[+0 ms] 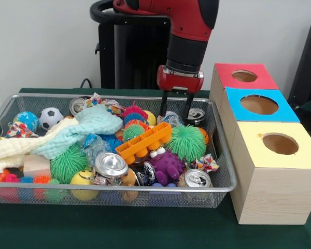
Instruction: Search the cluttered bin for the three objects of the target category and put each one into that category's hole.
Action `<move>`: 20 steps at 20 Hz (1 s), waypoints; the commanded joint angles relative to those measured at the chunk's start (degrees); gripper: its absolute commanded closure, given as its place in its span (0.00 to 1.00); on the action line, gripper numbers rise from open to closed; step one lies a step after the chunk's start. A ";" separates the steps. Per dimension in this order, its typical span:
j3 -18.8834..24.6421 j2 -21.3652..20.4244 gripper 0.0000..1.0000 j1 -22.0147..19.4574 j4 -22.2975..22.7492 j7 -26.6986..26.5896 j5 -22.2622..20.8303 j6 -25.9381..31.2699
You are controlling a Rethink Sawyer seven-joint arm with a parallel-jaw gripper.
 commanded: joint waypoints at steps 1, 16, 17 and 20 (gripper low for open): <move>2.67 5.66 0.00 -0.81 -1.58 12.25 -0.21 -8.79; 2.99 10.58 0.00 -0.82 -3.74 11.57 0.38 -18.50; 2.87 9.99 0.00 -0.90 -3.32 11.46 0.58 -17.56; 2.96 9.53 0.00 -1.11 -3.09 11.16 1.09 -15.40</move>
